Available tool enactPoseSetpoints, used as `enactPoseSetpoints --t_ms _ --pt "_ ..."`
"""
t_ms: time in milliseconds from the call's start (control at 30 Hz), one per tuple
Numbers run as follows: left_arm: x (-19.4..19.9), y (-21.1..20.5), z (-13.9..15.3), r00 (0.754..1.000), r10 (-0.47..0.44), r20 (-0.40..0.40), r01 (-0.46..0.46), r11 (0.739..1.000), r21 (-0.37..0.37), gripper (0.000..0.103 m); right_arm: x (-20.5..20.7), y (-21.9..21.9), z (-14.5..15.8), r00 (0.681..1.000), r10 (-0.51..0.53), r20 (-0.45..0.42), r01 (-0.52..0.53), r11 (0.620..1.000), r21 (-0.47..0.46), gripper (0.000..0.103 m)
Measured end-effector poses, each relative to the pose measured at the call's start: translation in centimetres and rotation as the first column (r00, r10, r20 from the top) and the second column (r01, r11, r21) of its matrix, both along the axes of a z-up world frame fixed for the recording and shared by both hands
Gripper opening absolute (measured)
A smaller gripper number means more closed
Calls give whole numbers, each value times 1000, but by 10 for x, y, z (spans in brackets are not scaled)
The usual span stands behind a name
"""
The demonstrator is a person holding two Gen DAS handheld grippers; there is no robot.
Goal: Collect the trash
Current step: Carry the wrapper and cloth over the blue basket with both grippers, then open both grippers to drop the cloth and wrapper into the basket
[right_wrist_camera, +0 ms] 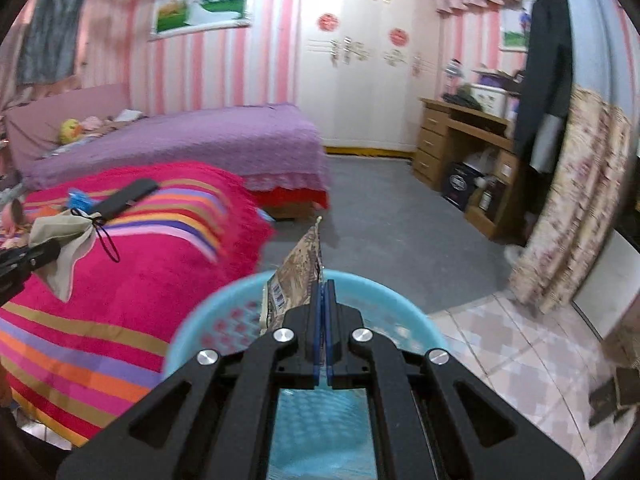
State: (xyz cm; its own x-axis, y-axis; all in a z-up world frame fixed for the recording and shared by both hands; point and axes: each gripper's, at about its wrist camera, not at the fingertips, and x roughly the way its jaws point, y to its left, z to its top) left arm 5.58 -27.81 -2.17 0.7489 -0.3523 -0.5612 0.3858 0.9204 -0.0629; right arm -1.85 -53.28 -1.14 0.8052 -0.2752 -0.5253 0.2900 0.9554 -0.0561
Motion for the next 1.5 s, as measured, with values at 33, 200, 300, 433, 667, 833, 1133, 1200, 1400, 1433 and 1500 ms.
enactPoseSetpoints --t_ms 33,200,300,433,667,833,1133,1200,1400,1433,1500 --pt "-2 -8 -1 1000 -13 -2 13 1000 2 14 -2 -8 -3 1000 -17 -7 17 1000 -1 1" --pt "-12 -54 -10 996 -88 -11 89 996 18 14 -16 -48 -14 994 -99 -36 100 995 15 1" --pt "-16 -85 -15 991 -131 -16 131 991 37 14 -23 -62 -20 990 -130 -54 131 991 12 1" --pt "-17 -114 -19 986 -164 -15 165 985 53 14 -28 -73 -27 986 -154 -57 156 987 34 1" --pt "-8 -145 -31 977 -209 -54 212 974 81 17 -26 -69 -29 985 -161 -54 162 986 23 1" --pt "-8 -153 -31 976 -213 -40 216 971 103 51 -26 -69 -30 983 -171 -62 173 985 18 1" --pt "3 -118 -15 993 -114 42 108 987 117 92 -23 -67 -30 986 -164 -33 166 983 79 3" --pt "5 -108 -12 994 -98 46 92 990 108 93 -17 -63 -32 988 -149 -35 152 984 96 3" --pt "6 -81 -8 998 -57 27 55 996 67 94 1 -48 -40 988 -134 -72 141 984 109 27" --pt "6 -75 -6 998 -49 27 47 997 62 94 2 -48 -41 988 -135 -74 143 983 118 55" --pt "7 -67 -5 999 -40 27 38 998 54 94 3 -44 -39 988 -147 -58 153 981 120 69"
